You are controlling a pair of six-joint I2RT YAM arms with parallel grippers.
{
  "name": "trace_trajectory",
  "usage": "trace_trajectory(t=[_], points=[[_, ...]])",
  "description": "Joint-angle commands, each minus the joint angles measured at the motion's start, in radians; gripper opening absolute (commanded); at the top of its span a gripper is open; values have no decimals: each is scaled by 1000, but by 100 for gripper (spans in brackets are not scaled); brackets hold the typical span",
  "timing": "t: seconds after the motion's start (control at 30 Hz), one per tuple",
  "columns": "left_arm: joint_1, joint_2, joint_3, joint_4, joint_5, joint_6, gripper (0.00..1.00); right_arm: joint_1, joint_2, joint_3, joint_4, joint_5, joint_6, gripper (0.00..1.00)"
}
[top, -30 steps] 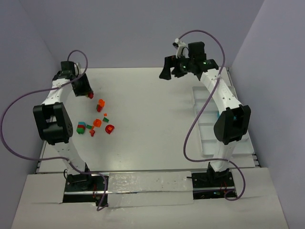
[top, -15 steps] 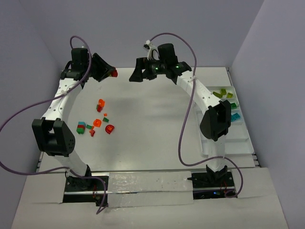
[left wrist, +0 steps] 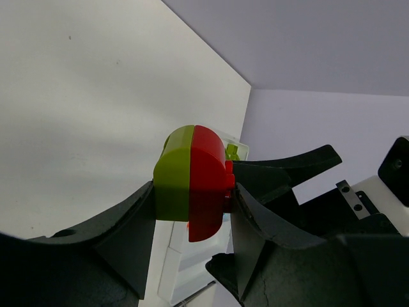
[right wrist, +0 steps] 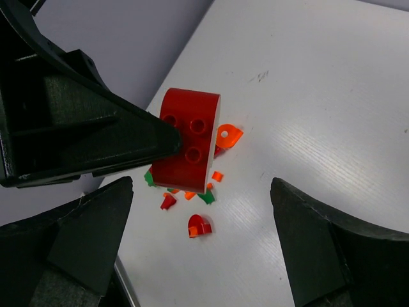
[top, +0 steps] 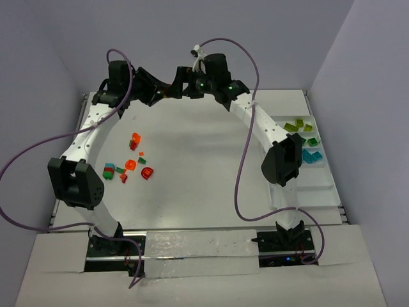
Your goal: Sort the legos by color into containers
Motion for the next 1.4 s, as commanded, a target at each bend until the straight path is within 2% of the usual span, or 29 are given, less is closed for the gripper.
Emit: trace_trajectory(t=[0.0,0.13,0.27,0.3,0.47,0.63,0.67,0.7,0.77,0.8,0.83,0.87,0.97,1.0,1.03,1.13,1.23,1.3,1.33,1.37], points=[[-10,6,53,48,1,-60,0,23,9,55,55,46,28,93],[-14,5,54,55,8,-73,0,27,10,57,48,67,10,89],[-21,3,52,67,15,-90,0,31,19,70,32,138,-3,79],[-24,3,53,72,20,-92,0,32,23,77,27,160,-6,74],[-28,5,46,85,34,-103,0,31,26,76,53,169,-6,62],[-29,3,30,116,55,-117,0,30,39,78,76,132,-5,35],[-29,3,30,117,60,-117,0,29,39,78,77,128,-4,32],[-29,0,25,128,67,-116,2,29,37,75,86,110,-4,25],[-29,-4,15,146,75,-115,11,29,29,66,99,86,-6,14],[-26,-10,2,162,81,-114,19,29,23,61,109,71,-8,6],[-21,-15,-10,181,90,-114,33,28,18,52,117,58,-8,2],[-14,-20,-22,204,100,-112,49,23,9,40,128,40,-3,0],[17,-33,-52,256,140,-95,74,1,-13,17,147,-16,11,0],[42,-39,-61,284,164,-80,89,-10,-29,-5,157,-37,16,0],[63,-43,-68,306,183,-68,98,-19,-41,-23,162,-59,21,0],[121,-54,-62,360,232,-30,99,-62,-83,-85,178,-134,24,0],[173,-86,-51,431,321,82,99,-107,-118,-161,219,-225,40,0],[207,-129,-115,554,390,116,99,-148,-141,-194,277,-330,86,0],[218,-134,-159,568,429,102,99,-160,-150,-208,285,-362,91,0],[231,-161,-220,652,494,68,99,-178,-162,-232,327,-418,118,0]])
